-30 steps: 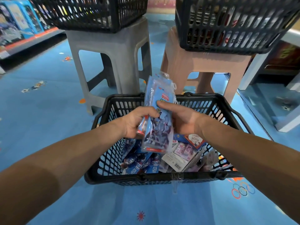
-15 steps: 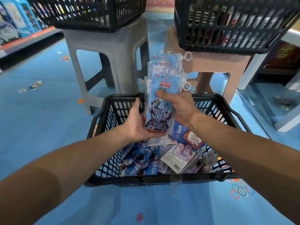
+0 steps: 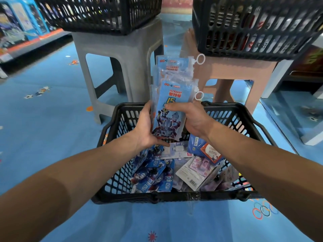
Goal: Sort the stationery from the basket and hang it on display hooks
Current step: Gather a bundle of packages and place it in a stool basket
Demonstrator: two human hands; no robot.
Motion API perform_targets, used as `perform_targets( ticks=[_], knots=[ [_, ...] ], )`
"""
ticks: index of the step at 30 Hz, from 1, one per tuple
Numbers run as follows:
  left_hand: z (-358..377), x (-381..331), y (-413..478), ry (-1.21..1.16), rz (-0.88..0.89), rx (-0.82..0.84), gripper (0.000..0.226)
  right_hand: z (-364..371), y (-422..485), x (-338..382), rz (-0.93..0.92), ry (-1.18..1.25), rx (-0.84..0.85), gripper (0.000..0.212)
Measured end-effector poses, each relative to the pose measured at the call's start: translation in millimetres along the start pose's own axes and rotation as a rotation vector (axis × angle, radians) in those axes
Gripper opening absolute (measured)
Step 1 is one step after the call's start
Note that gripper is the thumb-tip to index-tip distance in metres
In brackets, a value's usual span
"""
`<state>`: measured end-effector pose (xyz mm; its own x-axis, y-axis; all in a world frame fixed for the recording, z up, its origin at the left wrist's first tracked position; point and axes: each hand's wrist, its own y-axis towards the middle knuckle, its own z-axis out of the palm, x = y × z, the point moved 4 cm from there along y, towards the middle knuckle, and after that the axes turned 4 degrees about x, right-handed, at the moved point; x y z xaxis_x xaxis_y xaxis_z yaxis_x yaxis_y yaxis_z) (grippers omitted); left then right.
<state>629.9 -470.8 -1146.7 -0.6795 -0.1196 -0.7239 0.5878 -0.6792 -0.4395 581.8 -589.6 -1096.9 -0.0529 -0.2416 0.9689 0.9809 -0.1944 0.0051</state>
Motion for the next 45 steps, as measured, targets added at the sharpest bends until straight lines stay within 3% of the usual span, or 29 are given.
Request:
perform_targets(
  ticks=[5,9,15,23,30,35,40,45],
  knots=[
    [-4,-3,0,-0.053,0.088,0.064,0.070,5,2,12,-0.014,0.037,0.009,0.035],
    [-10,-8,5,-0.057,0.165,0.002,0.060,9,2,17,-0.032,0.032,-0.006,0.030],
    [-10,-11,2,-0.043,0.135,-0.025,0.060,9,9,25,-0.158,0.037,-0.051,0.034],
    [3,-15,-3,-0.110,0.130,0.008,0.055,9,5,18,-0.092,0.005,-0.007,0.039],
    [-1,-34,-13,0.157,0.122,-0.094,0.062,17,18,24,-0.025,-0.062,-0.072,0.032],
    [5,-81,-57,0.411,0.090,-0.230,0.056,52,23,66,0.020,-0.040,-0.081,0.031],
    [44,-163,-140,0.326,0.001,0.008,0.048,97,3,158,0.071,-0.005,-0.005,0.036],
    [115,-242,-221,0.569,0.013,0.103,0.057,145,-26,274,0.172,0.093,0.040,0.044]
  ],
)
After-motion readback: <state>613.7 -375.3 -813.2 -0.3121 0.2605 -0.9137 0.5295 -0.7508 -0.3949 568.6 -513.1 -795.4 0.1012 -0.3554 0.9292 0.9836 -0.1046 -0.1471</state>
